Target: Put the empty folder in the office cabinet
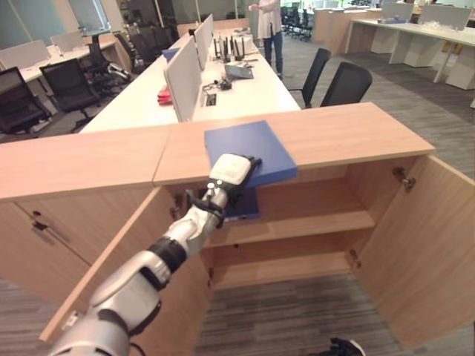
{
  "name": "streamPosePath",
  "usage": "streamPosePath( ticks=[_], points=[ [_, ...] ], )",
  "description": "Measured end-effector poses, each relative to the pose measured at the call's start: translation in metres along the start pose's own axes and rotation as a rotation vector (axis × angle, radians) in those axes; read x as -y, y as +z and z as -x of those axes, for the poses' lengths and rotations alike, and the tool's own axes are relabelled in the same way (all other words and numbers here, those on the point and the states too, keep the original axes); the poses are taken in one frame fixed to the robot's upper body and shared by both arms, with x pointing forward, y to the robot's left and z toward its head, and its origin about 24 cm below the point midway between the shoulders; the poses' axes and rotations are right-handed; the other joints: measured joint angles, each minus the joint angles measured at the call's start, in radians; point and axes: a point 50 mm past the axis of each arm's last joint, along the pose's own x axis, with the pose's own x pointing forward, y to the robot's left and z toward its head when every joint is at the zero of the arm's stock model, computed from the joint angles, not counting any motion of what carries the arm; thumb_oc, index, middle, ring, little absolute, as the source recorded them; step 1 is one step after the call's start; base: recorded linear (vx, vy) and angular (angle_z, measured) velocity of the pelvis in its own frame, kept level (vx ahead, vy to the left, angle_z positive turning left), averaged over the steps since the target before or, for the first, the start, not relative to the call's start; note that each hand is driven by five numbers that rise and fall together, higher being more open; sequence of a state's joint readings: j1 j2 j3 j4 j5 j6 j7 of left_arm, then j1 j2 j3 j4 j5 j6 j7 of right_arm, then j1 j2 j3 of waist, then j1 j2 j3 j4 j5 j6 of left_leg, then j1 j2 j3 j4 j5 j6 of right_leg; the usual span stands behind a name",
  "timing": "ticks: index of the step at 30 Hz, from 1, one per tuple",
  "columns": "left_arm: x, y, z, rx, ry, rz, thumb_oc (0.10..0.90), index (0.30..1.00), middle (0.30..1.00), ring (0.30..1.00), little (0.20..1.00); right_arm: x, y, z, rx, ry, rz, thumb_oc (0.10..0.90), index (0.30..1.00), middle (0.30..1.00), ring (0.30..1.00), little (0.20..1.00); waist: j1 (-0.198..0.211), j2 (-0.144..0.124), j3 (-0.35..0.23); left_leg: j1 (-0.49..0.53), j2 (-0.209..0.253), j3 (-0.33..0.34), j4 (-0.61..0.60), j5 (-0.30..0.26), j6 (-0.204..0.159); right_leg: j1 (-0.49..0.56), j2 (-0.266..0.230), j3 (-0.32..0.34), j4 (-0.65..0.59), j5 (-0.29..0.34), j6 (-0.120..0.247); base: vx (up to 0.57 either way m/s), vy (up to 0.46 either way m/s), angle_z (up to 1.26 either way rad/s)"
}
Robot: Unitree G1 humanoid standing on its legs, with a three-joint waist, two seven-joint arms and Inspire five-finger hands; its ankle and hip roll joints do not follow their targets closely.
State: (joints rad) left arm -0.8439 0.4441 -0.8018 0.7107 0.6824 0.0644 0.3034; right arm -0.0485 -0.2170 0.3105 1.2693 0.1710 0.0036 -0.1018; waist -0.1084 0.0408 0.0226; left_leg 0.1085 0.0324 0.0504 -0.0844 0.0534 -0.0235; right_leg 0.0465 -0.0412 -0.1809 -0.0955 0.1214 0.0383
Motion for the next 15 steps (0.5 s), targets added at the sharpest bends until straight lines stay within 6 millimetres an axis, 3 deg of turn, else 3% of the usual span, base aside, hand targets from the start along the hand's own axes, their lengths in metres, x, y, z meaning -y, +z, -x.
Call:
streamPosePath(
  ticks=[15],
  points=[
    [0.01,-0.016,-0.003,-0.082,-0.022,-0.094,0.8,0.9,0.9,0.9,0.9,0.001,0.001,0.0,0.003,-0.001,0.0,0.8,0.9,0.9,0.9,0.9,0.0,0.004,-0.002,0.001,0.001,0.003,0.0,-0.002,-0.003,-0.001,0.001,0.004,0.0,0.001,-0.001,0.0,0.0,0.0]
  ],
)
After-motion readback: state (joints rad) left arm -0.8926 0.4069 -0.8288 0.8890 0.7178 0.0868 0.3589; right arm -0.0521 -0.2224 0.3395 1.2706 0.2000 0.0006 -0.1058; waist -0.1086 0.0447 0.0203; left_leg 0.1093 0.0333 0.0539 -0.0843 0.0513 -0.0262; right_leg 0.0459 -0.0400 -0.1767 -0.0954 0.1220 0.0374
